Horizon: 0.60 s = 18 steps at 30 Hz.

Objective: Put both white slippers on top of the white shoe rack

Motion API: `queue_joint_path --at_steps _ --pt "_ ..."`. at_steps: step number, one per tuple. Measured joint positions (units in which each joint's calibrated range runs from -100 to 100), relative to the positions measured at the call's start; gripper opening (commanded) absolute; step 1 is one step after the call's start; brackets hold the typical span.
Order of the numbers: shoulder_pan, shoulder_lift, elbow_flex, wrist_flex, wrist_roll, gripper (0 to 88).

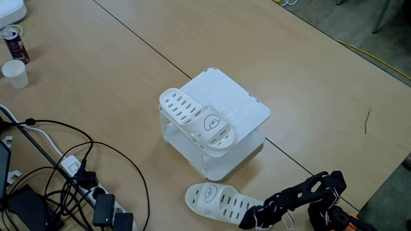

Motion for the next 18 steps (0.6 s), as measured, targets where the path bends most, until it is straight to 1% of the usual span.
queue_joint_path --at_steps 7,18 --pt "0.75 4.70 -3.95 -0.09 0.00 0.7" --pt "11.39 5.11 -3.86 0.00 0.00 0.7"
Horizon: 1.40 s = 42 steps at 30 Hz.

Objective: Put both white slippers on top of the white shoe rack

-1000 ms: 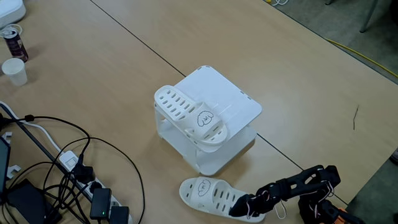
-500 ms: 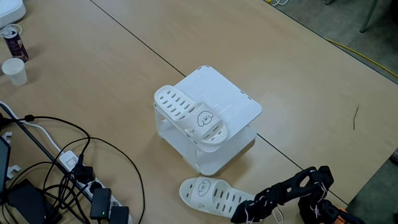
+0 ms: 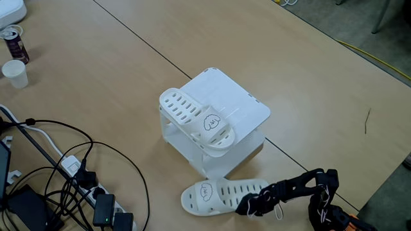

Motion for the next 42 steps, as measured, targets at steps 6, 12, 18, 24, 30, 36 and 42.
queue_joint_path --at_steps 6,12,18,24,30,36,42 --pt "3.45 0.00 0.09 0.09 0.00 0.7" --pt "5.92 -0.08 0.18 0.17 0.00 0.7" --pt "7.72 -1.73 1.44 0.69 0.00 0.7" --pt "10.94 -3.46 2.70 1.55 0.00 0.7" --pt "30.41 -6.60 1.35 0.86 0.00 0.7" --pt "47.64 -10.56 0.63 0.34 0.00 0.7" --pt "49.81 -13.03 0.63 0.34 0.00 0.8"
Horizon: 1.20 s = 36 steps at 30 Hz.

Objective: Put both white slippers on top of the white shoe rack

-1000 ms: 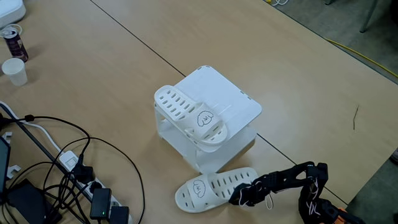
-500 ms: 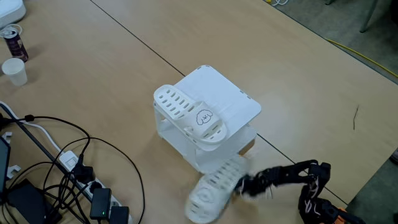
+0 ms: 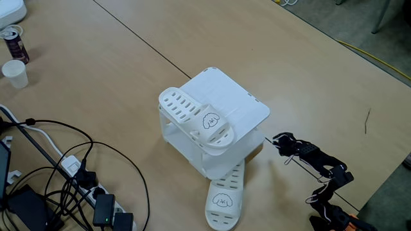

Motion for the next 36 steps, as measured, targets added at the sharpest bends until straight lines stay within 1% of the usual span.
queue_joint_path --at_steps 1,3,5,7,11,14,16,20,25,27,29,30,31,36 --pt "0.15 -0.74 0.27 0.00 0.00 1.0" --pt "-0.30 -2.72 1.62 0.00 0.00 4.9" --pt "-1.95 -5.03 3.59 0.00 0.00 11.6" --pt "-5.54 -8.66 7.37 0.00 0.00 15.8" --pt "-13.41 -14.02 13.57 0.00 0.00 17.3" --pt "-18.95 -15.01 14.65 0.00 0.00 17.4" --pt "-20.97 -15.01 14.65 0.00 0.00 17.5" --pt "-26.67 -15.34 14.65 0.00 0.00 17.3" --pt "-33.93 -15.34 9.52 0.00 0.00 16.3" --pt "-35.88 -15.18 6.83 0.00 0.00 10.4" --pt "-36.40 -13.94 4.31 0.00 0.00 1.4" --pt "-36.48 -13.11 3.32 0.00 0.00 0.2" --pt "-36.55 -12.12 2.43 0.00 0.00 1.2" --pt "-37.38 -7.42 0.54 0.00 0.00 0.8"
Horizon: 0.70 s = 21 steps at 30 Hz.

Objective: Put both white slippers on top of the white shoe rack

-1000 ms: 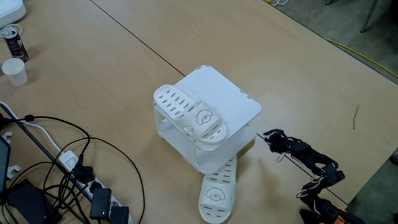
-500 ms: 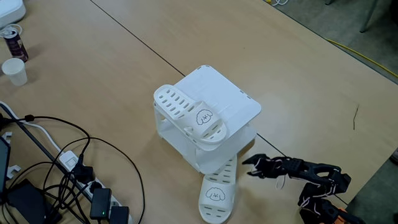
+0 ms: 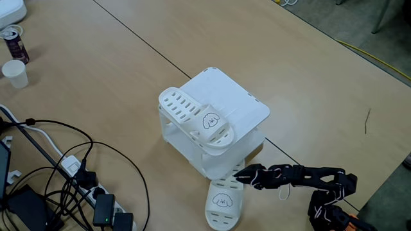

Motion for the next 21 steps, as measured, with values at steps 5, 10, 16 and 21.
queue_joint_path --at_steps 5,10,16,21 --pt "-0.15 5.36 -2.16 0.00 0.00 0.8" --pt "0.22 11.88 -7.28 0.00 0.00 0.8" --pt "0.15 17.15 -11.86 0.00 0.00 0.8" --pt "-2.55 18.06 -12.13 0.00 0.00 0.8"
